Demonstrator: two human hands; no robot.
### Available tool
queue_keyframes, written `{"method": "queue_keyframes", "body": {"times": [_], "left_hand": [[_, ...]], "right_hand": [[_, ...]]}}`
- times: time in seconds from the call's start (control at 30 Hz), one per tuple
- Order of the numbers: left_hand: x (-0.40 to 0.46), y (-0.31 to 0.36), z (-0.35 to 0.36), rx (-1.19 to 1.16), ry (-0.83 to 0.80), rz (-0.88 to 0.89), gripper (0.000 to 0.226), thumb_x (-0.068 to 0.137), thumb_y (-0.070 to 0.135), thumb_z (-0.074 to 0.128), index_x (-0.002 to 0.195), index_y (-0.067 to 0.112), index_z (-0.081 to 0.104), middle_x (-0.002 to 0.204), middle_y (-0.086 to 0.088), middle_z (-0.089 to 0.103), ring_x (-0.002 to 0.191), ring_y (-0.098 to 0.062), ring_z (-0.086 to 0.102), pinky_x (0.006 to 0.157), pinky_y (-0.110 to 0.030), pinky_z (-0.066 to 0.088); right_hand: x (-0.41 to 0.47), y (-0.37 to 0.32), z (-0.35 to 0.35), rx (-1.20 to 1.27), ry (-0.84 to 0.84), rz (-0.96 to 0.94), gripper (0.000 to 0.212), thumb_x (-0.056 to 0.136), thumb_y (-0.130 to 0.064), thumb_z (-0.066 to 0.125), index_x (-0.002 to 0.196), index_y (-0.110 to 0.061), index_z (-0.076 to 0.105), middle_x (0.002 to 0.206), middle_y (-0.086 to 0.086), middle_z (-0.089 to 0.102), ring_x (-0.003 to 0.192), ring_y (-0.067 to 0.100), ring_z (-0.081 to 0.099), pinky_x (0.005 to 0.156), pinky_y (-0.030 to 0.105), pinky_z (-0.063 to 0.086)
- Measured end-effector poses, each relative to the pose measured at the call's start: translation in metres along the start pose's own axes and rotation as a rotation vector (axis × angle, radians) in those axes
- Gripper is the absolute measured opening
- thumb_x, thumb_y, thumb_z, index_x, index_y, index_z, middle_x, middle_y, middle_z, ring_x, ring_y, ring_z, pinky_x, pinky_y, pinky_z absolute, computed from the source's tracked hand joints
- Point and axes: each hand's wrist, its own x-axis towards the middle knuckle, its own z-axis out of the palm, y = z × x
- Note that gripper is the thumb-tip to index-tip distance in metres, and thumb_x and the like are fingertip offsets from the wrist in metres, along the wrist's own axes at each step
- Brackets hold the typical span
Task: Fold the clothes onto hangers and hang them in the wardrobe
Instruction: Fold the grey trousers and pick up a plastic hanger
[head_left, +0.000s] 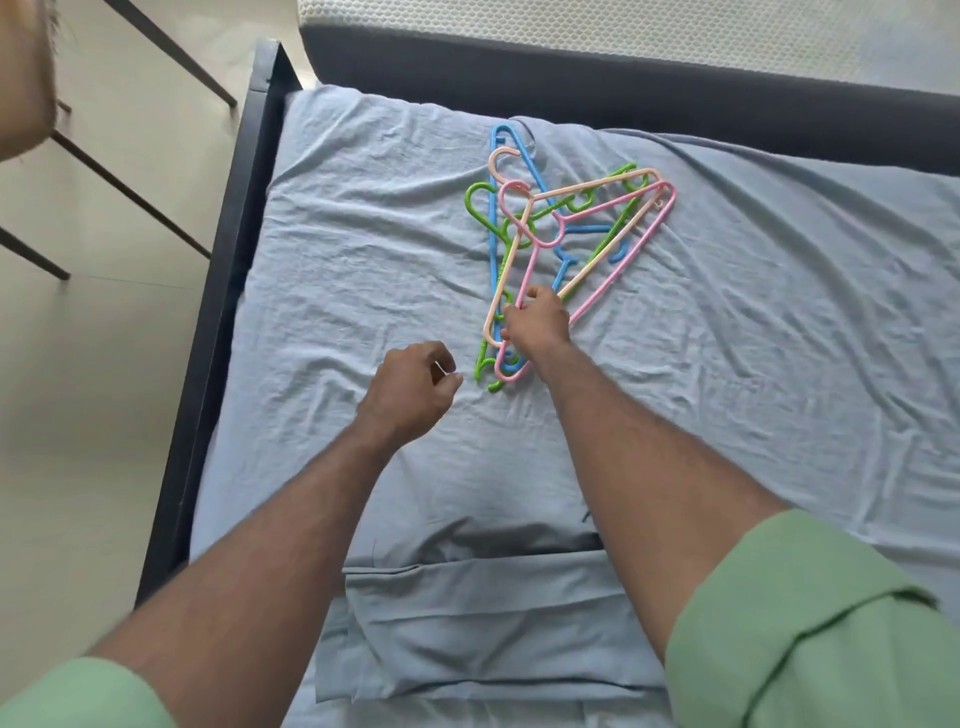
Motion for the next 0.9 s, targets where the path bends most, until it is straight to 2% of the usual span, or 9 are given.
{"method": "queue_keyframes", "body": {"times": [0.07, 0.13, 0.2, 0.33, 0.47, 0.53, 0.63, 0.77, 0.9], "left_hand": [[0.003, -0.002, 0.001, 0.000, -0.003, 0.006, 0.008, 0.090, 0.027, 0.071, 0.087, 0.022, 0.067, 0.076, 0.006, 0.068, 0.074, -0.011, 0.064, 0.062, -0.022, 0.042], [0.003, -0.002, 0.001, -0.007, -0.009, 0.008, 0.008, 0.091, 0.027, 0.070, 0.087, 0.022, 0.067, 0.077, 0.005, 0.068, 0.074, -0.010, 0.063, 0.061, -0.021, 0.041], [0.001, -0.001, 0.001, -0.020, -0.026, 0.010, 0.009, 0.093, 0.028, 0.069, 0.090, 0.019, 0.069, 0.080, 0.004, 0.069, 0.075, -0.012, 0.066, 0.061, -0.024, 0.046], [-0.002, 0.004, -0.001, -0.115, -0.065, 0.018, 0.019, 0.097, 0.032, 0.063, 0.098, 0.016, 0.073, 0.086, -0.002, 0.073, 0.080, -0.020, 0.070, 0.078, -0.039, 0.058], [-0.015, 0.012, 0.001, -0.269, -0.013, -0.045, 0.030, 0.097, 0.038, 0.062, 0.114, 0.016, 0.072, 0.094, -0.005, 0.076, 0.086, -0.022, 0.073, 0.088, -0.044, 0.057], [-0.027, 0.018, -0.002, -0.336, 0.008, -0.066, 0.043, 0.092, 0.047, 0.066, 0.123, 0.018, 0.068, 0.094, -0.002, 0.076, 0.087, -0.021, 0.073, 0.089, -0.045, 0.057], [-0.056, 0.025, -0.010, -0.375, 0.030, -0.038, 0.059, 0.083, 0.051, 0.075, 0.131, 0.019, 0.062, 0.092, 0.002, 0.076, 0.088, -0.016, 0.073, 0.085, -0.039, 0.058], [-0.102, 0.027, -0.014, -0.472, 0.085, -0.036, 0.025, 0.090, 0.031, 0.075, 0.108, 0.018, 0.063, 0.084, -0.009, 0.075, 0.074, -0.022, 0.074, 0.075, -0.042, 0.061], [-0.143, 0.009, -0.015, -0.529, 0.132, -0.123, 0.022, 0.097, 0.021, 0.065, 0.116, 0.010, 0.069, 0.083, -0.007, 0.075, 0.065, -0.024, 0.074, 0.061, -0.033, 0.060]], "right_hand": [[0.002, -0.001, 0.005, 0.037, 0.013, 0.056, 0.025, 0.095, -0.017, 0.067, 0.118, -0.018, 0.057, 0.111, 0.005, 0.064, 0.085, 0.023, 0.069, 0.055, 0.030, 0.055], [0.002, 0.004, 0.008, 0.046, 0.098, 0.068, 0.020, 0.097, -0.013, 0.064, 0.117, -0.013, 0.064, 0.103, 0.003, 0.064, 0.074, 0.017, 0.063, 0.044, 0.018, 0.041], [-0.004, 0.007, 0.009, 0.078, 0.190, 0.053, 0.014, 0.098, -0.011, 0.060, 0.108, -0.014, 0.069, 0.098, 0.003, 0.066, 0.074, 0.018, 0.061, 0.049, 0.019, 0.044], [-0.028, 0.017, 0.006, 0.137, 0.223, -0.054, 0.010, 0.097, -0.014, 0.062, 0.091, -0.019, 0.067, 0.084, -0.003, 0.067, 0.075, 0.017, 0.066, 0.071, 0.036, 0.061], [-0.081, 0.040, 0.011, 0.197, 0.182, -0.148, 0.007, 0.090, -0.017, 0.067, 0.092, -0.017, 0.073, 0.074, -0.005, 0.069, 0.071, 0.016, 0.068, 0.073, 0.043, 0.060], [-0.116, 0.056, 0.013, 0.198, 0.133, -0.203, 0.011, 0.088, -0.018, 0.069, 0.096, -0.018, 0.076, 0.075, -0.005, 0.069, 0.070, 0.013, 0.067, 0.073, 0.039, 0.058], [-0.174, 0.075, 0.012, 0.167, 0.014, -0.266, 0.014, 0.091, -0.010, 0.068, 0.102, -0.012, 0.076, 0.070, -0.003, 0.065, 0.055, 0.001, 0.058, 0.063, 0.018, 0.046], [-0.231, 0.103, 0.022, 0.104, -0.086, -0.312, 0.016, 0.090, -0.013, 0.067, 0.102, -0.017, 0.077, 0.070, -0.006, 0.067, 0.064, 0.017, 0.062, 0.069, 0.027, 0.049], [-0.267, 0.130, 0.032, 0.122, -0.165, -0.347, 0.016, 0.089, -0.019, 0.071, 0.104, -0.019, 0.078, 0.070, -0.015, 0.066, 0.063, 0.006, 0.060, 0.065, 0.019, 0.045]]}}
